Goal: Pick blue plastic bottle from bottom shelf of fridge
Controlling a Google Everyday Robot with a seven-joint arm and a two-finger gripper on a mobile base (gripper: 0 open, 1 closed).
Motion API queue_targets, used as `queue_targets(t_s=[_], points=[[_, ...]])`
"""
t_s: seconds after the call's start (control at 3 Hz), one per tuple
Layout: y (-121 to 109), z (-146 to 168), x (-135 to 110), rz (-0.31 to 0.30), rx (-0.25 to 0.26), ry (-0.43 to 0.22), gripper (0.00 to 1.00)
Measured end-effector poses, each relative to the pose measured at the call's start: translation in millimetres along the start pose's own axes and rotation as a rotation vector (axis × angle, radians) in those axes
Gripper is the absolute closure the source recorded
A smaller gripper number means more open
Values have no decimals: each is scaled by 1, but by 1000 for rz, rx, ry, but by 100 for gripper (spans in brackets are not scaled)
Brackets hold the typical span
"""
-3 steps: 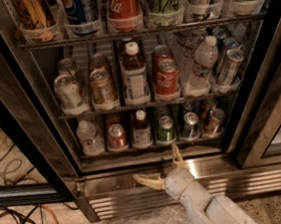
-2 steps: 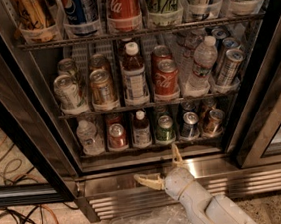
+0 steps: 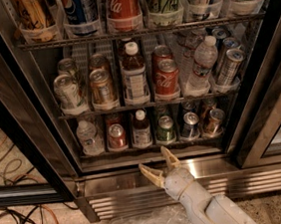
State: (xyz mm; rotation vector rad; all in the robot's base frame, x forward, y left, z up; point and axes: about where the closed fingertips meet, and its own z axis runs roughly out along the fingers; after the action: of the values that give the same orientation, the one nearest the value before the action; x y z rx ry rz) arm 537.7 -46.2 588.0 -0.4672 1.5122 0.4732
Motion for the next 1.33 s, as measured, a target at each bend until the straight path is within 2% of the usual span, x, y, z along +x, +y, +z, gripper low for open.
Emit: queue_targets(t_s=[0.33, 1.33], points=[[-2, 2, 4, 2, 12, 12, 29], [-20, 22, 0, -8, 42, 19, 31]])
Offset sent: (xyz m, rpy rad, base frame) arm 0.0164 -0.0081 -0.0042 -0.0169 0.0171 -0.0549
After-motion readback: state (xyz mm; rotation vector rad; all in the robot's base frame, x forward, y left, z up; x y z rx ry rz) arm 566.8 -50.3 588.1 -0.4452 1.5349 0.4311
